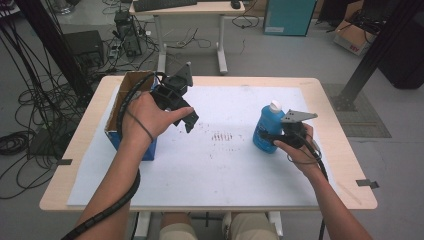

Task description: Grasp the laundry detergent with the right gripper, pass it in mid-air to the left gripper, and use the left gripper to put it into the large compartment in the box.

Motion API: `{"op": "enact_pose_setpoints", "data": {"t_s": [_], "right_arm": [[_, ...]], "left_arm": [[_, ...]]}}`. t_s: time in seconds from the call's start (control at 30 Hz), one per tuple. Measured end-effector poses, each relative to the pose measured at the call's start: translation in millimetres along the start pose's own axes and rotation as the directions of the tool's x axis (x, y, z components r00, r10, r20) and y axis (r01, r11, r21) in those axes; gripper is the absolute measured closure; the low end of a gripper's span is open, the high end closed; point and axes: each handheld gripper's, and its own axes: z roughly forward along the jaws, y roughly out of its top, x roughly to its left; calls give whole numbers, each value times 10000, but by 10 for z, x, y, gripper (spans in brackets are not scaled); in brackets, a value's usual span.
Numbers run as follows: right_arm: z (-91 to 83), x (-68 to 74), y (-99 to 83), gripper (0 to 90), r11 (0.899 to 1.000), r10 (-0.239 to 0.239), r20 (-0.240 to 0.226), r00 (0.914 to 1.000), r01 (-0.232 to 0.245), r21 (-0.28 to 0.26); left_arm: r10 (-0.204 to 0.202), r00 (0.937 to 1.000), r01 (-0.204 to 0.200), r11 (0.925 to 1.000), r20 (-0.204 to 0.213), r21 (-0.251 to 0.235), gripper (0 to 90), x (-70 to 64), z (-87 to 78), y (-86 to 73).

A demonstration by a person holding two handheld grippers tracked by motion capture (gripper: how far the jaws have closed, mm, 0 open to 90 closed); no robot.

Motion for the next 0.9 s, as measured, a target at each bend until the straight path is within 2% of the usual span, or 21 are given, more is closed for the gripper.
{"op": "enact_pose_setpoints", "data": {"t_s": [0.17, 0.9], "right_arm": [[-2, 1, -1, 453, 10000, 40, -8, 10000, -40, 7], [-3, 1, 3, 466, 10000, 28, 16, 10000, -28, 45]], "left_arm": [[-50, 10000, 50, 10000, 83, -2, 56, -7, 6, 5], [22, 10000, -22, 10000, -12, 1, 56, -19, -5, 13]]}}
